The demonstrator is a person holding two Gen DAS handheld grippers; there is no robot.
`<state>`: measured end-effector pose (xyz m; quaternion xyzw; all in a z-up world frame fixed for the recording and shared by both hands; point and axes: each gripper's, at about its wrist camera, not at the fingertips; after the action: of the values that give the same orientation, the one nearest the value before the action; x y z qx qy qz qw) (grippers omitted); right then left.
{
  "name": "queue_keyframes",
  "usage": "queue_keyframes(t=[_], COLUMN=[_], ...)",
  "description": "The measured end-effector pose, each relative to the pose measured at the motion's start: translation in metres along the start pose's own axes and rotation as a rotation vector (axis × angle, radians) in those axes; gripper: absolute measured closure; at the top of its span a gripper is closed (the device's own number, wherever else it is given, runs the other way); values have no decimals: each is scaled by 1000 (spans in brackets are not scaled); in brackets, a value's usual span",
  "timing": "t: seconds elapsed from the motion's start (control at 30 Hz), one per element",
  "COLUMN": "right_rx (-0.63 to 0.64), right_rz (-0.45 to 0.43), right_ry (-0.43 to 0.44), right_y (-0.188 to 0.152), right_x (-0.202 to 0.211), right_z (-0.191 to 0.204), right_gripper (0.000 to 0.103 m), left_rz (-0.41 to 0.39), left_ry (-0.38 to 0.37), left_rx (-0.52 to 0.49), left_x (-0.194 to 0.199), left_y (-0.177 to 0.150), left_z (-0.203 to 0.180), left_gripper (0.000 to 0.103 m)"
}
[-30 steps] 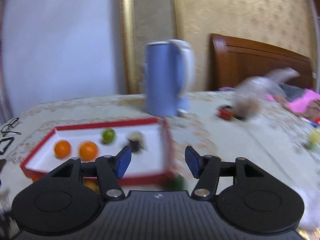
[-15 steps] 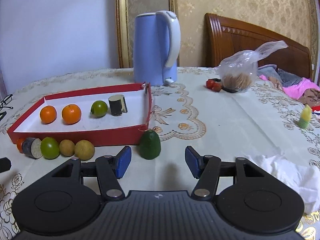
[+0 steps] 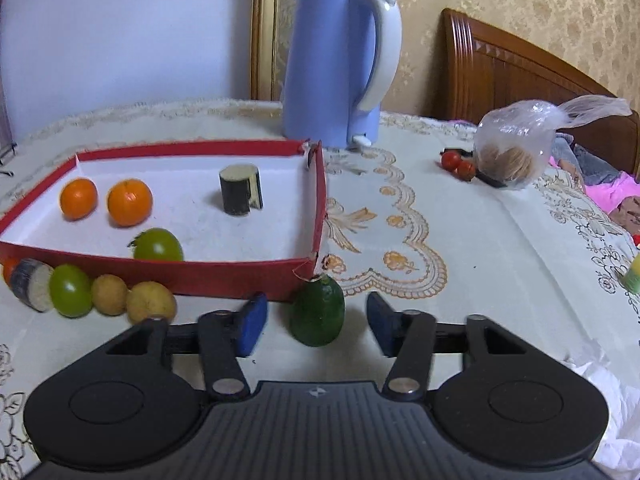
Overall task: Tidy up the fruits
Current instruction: 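Grasp the avocado with the right gripper while the left grasps a cherry tomato, then place the cherry tomato in the tray and open the left gripper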
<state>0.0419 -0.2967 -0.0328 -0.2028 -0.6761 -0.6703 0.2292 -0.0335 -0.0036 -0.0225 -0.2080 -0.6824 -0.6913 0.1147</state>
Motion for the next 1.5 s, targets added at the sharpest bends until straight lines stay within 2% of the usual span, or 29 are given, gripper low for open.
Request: queue_keyframes(t=[0.07,0.23,0.47,0.5,0.77,0.87,0.93,1.0,1.07,1.1,1.33,1.5], right_rx=[-20,-41,-76,-73,-80,-76,-74,-71,-72,-73,-74,-65], right_rz=[2,-54,-137,-141,-155,-155,-154,-154,-156,-157,-178,-200], right_ry=[0,-27,61,61,70,70,73,77,82,85,97,108], right_y=[0,-7,-21,-21,-24,-25,-25,-26,-26,-26,-26,-23], right_x=[0,21,60,62,64,64,64,63,64,64,73,81], right_z=[-2,-3,0,2,1,2,4,6,6,6,8,14], right_gripper=[76,76,76,76,76,76,76,76,76,76,76,76], left_rz=[2,-26,-15,-7,100,124,152,160,157,156,148,102], left_ry=[-4,19,142,146,96,92,73,76,57,44,9,18], left_rx=[0,-5,-15,-23,-49,-37,-25,0,-9,-13,-8,-22], left_x=[-1,1,-15,-19,-47,-57,-63,-67,-67,-66,-58,-40], left_y=[0,6,22,23,22,24,25,27,27,27,25,28], left_z=[0,6,10,9,-4,-6,-9,-9,-11,-12,-9,-4], left_gripper=[0,0,6,10,17,28,45,49,62,72,76,76])
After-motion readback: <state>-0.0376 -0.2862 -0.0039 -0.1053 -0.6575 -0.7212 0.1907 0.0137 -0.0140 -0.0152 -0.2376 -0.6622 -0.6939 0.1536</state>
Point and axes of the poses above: each gripper's, at about its wrist camera, not at the fingertips, and x roughly against the way its jaws point, z to its left, y to its top, and after that the axes turned 1 degree about -z, right-handed
